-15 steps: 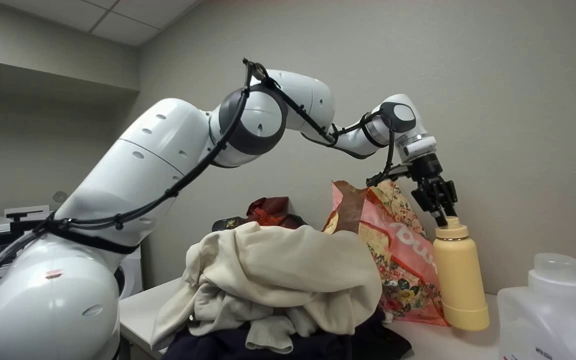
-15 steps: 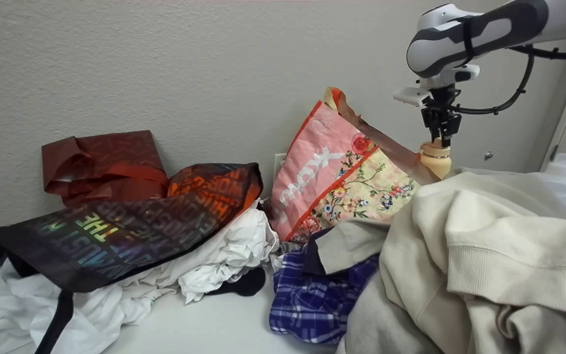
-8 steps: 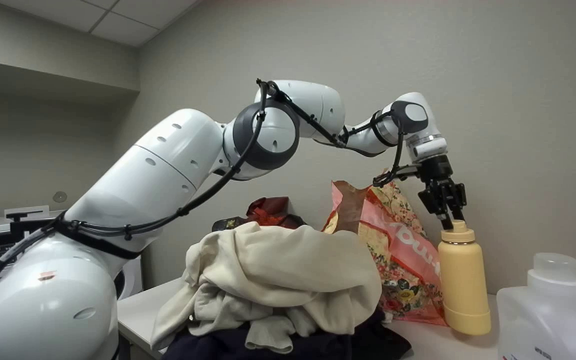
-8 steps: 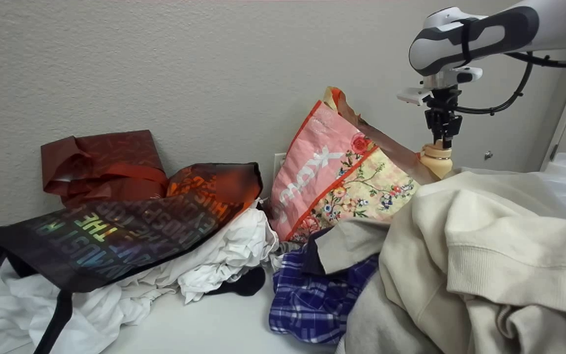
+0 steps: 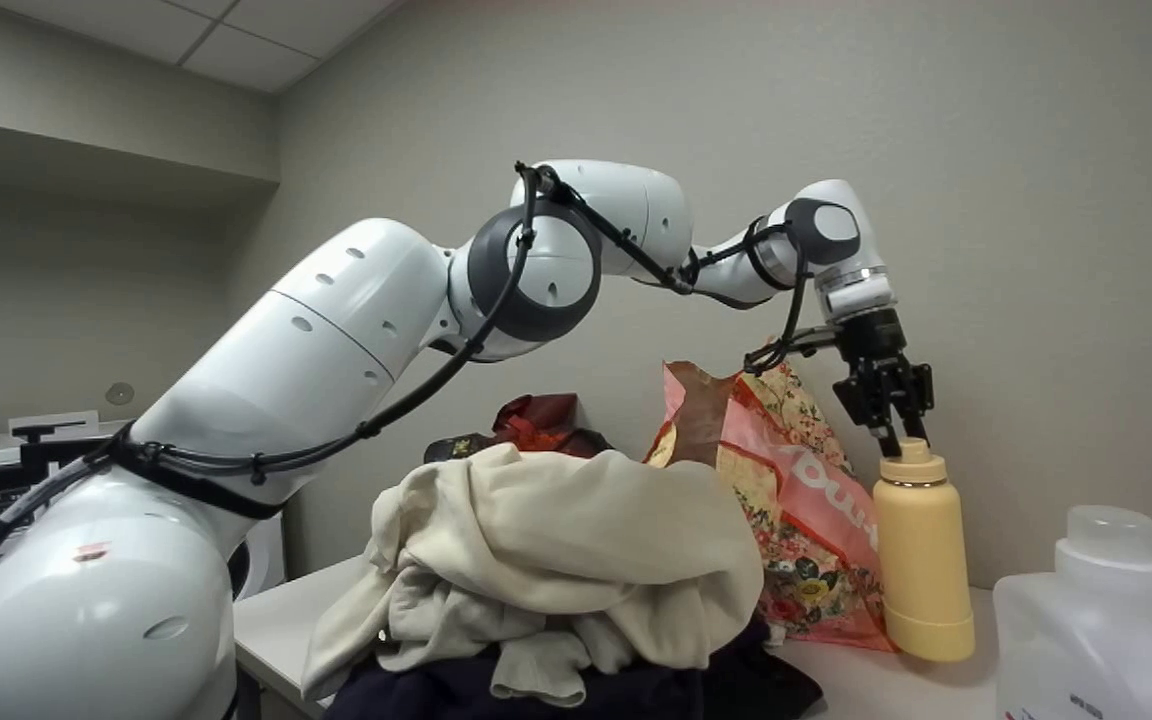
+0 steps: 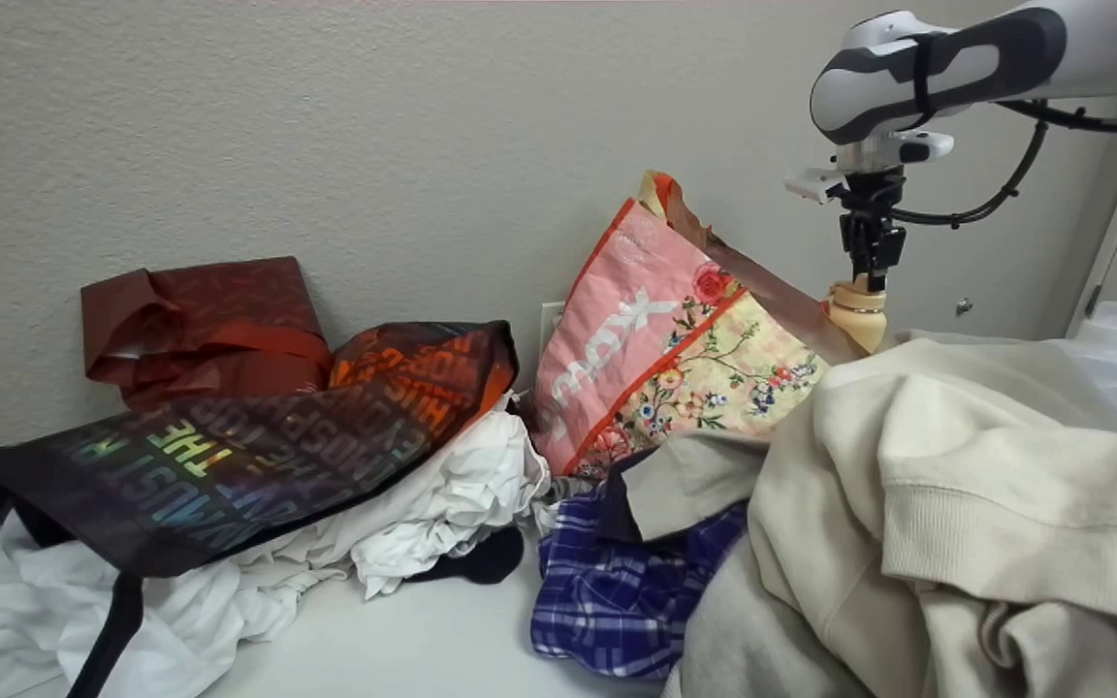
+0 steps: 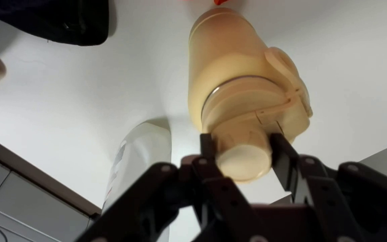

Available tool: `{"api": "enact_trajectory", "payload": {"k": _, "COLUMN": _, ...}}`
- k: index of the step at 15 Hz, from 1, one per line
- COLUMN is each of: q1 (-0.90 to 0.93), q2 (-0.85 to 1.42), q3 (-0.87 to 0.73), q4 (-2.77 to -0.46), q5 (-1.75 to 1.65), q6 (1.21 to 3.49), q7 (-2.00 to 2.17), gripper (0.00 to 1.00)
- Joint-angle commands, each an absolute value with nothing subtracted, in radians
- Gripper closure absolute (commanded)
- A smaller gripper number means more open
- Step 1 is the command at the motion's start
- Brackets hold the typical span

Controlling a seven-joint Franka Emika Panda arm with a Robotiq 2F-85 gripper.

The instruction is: Move the bottle backward

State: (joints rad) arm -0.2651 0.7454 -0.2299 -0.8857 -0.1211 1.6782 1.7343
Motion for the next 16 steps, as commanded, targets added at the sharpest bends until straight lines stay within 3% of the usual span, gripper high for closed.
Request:
{"api": "enact_trajectory", "payload": {"k": 1, "q1": -0.257, "q2": 0.717, "q3": -0.228, "q4": -0.906, "q5": -0.114, "q6": 1.689, "q7": 1.759, "gripper": 0.29}}
{"api": "enact_trajectory", "payload": {"k": 5, "q1": -0.246, "q2": 0.696, "q3": -0.233, "q4": -0.92, "q5": -0.126, "q6": 1.691, "q7": 1.759, "gripper": 0.01}}
{"api": "enact_trajectory", "payload": {"k": 16, "q1": -0.17, "q2": 0.574, "q3": -0.232, "q4": -0.948, "q5": -0.18, "q6": 1.669, "q7": 1.723, "gripper": 0.0}}
